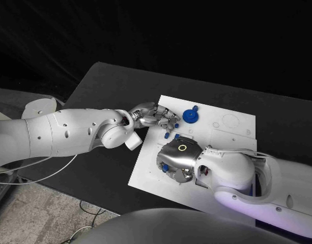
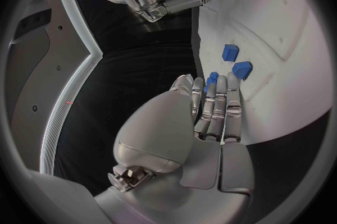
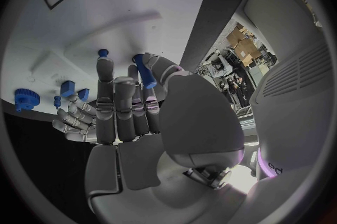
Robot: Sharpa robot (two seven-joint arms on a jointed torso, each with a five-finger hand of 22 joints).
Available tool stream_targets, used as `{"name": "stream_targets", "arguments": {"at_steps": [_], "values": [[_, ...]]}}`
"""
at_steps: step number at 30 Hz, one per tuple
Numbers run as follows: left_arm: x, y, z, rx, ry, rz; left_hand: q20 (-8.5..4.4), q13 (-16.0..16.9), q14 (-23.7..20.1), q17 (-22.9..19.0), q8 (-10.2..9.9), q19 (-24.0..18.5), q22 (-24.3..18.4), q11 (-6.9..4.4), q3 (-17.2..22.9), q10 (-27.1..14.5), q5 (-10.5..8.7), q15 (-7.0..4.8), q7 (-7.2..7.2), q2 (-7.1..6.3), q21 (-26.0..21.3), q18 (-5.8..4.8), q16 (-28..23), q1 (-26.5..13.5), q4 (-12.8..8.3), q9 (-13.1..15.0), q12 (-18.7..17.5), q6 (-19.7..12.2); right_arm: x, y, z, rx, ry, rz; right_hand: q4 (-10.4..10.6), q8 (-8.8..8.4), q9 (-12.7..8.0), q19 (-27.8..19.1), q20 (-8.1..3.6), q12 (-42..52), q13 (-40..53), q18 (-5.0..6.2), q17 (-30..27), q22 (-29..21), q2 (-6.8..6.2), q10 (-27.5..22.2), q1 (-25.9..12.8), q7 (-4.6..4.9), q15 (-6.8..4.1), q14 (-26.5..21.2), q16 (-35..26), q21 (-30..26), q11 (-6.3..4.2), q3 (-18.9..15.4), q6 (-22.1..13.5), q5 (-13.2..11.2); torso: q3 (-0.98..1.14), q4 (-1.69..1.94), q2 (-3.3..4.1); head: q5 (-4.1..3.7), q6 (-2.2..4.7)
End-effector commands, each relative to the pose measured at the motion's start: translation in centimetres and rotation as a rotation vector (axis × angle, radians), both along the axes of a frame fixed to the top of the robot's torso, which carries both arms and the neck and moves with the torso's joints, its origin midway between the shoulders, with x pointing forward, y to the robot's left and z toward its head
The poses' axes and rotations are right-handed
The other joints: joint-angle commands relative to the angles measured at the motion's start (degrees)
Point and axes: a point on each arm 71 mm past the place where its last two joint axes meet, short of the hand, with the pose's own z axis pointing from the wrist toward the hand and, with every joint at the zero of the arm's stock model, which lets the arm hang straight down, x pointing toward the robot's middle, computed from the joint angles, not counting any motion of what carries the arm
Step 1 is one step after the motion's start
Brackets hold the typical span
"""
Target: Assemble the parts on the task board
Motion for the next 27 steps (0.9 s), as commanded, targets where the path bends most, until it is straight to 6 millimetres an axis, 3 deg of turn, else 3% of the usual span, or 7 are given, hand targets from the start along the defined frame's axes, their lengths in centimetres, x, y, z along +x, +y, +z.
{"name": "stream_targets", "arguments": {"at_steps": [1, 3, 5, 8, 14, 21, 27], "values": [[-0.8, -0.4, -1.2, 0.034, 0.065, -0.044, 0.42, -0.1, -0.1, -0.1, 0.3, 0.0, 1.1, 0.54, 0.2, 0.0, 0.12, 0.42, 0.12, 0.45, -0.2, -0.71, 0.4, -0.2, 0.2, 0.0, 0.3, -0.4, 0.0, 0.0, -0.1, -0.012, 0.003, -0.001, 0.2, -1.18, -0.8, -0.1, 0.5, 0.3, 0.1, 0.87, -0.2, 1.4, -0.33, -0.9, -0.6, 0.25, 0.02, -0.5, -0.3, -0.6, 0.06, 0.1, -2.3, -0.4, 0.01, 0.0, 0.0, 0.03, 0.0], [-0.8, -0.4, -1.2, 0.034, 0.065, -0.044, 0.42, -0.1, -0.1, -0.1, 0.3, 0.0, 1.1, 0.54, 0.2, 0.0, 0.12, 0.42, 0.12, 0.45, -0.2, -0.71, 0.4, -0.2, 0.2, 0.0, 0.3, -0.4, 0.0, 0.0, -0.1, -0.014, 0.002, -0.004, 0.3, -1.4, -2.2, -0.1, 0.62, 0.4, 0.2, 0.89, -0.3, 1.3, -0.79, -1.8, -0.6, -0.06, 0.18, -0.5, -0.4, -1.1, 0.48, 0.4, -5.6, -0.6, 0.01, -0.01, 0.01, 0.06, 0.0], [-0.8, -0.4, -1.2, 0.035, 0.066, -0.044, 0.42, -0.1, -0.1, -0.1, 0.3, 0.0, 1.1, 0.54, 0.2, 0.0, 0.12, 0.42, 0.12, 0.45, -0.2, -0.71, 0.4, -0.2, 0.2, 0.0, 0.3, -0.4, 0.0, -0.1, -0.2, -0.017, 0.002, -0.007, 0.5, -1.43, -3.3, -0.3, 0.68, 0.2, 0.3, 0.96, -0.7, 1.2, -1.27, -3.2, -0.7, 0.33, 0.21, -0.8, -0.6, -1.8, 0.74, 0.5, -7.9, -1.0, 0.03, -0.02, 0.03, 0.05, 0.0], [-0.8, -0.4, -1.2, 0.036, 0.068, -0.044, 0.42, -0.1, -0.1, -0.1, 0.3, -0.1, 1.1, 0.57, 0.2, 0.0, 0.13, 0.44, 0.12, 0.46, -0.3, -0.72, 0.3, -0.2, 0.2, -0.1, 0.3, -0.4, 0.0, -0.1, -0.2, -0.022, 0.002, -0.009, 0.8, -1.32, -4.8, -0.6, 0.87, 0.1, 0.5, 1.0, -1.7, 1.0, -2.1, -6.1, -0.9, -0.58, 0.33, -1.7, -1.3, -2.8, 1.24, 0.0, -10.4, -2.8, 0.04, -0.01, 0.04, 0.01, 0.0], [-0.8, -0.4, -1.2, 0.037, 0.069, -0.044, 0.42, -0.1, -0.1, -0.1, 0.3, -0.1, 1.1, 0.57, 0.2, 0.0, 0.13, 0.44, 0.12, 0.46, -0.3, -0.72, 0.3, -0.2, 0.2, -0.1, 0.3, -0.4, 0.0, -0.2, -0.1, -0.017, 0.0, -0.01, 1.7, -1.22, -6.8, -0.7, 1.16, 1.8, 1.7, 1.04, -2.7, 0.8, -2.51, -10.2, -0.7, -1.47, 0.54, -2.6, -1.9, -4.1, 1.45, -1.9, -13.0, -5.6, 0.06, -0.02, 0.01, -0.05, 0.0], [-0.8, -0.4, -1.2, 0.038, 0.072, -0.045, 0.43, -0.1, -0.2, -0.1, 0.3, -0.1, 1.1, 0.6, 0.2, 0.0, 0.13, 0.46, 0.14, 0.46, -0.3, -0.73, 0.3, -0.2, 0.2, -0.1, 0.3, -0.4, -0.1, -0.6, 0.1, 0.005, -0.003, -0.01, 3.2, -1.06, -8.4, -0.2, 1.35, 3.5, 2.4, 1.07, -3.1, 0.7, -2.59, -13.8, 0.0, -1.5, 0.7, -2.9, -2.0, -5.3, 1.59, -4.8, -14.7, -8.2, 0.07, 0.01, 0.01, -0.09, 0.0], [-0.8, -0.3, -1.2, 0.033, 0.064, -0.041, 0.44, -0.1, -0.3, -0.1, 0.3, -0.1, 1.1, 0.62, 0.2, 0.0, 0.13, 0.48, 0.15, 0.46, -0.3, -0.74, 0.3, -0.2, 0.2, -0.1, 0.3, -0.4, -0.2, -1.6, 1.2, 0.074, 0.008, -0.019, 7.1, -1.01, -9.9, 0.6, 1.39, 4.5, 1.6, 1.11, -3.3, 0.7, -3.14, -17.4, 1.4, -1.28, 0.75, -2.6, -1.8, -6.6, 1.59, -8.5, -16.2, -11.8, 0.05, 0.06, -0.01, -0.55, 0.0]]}}
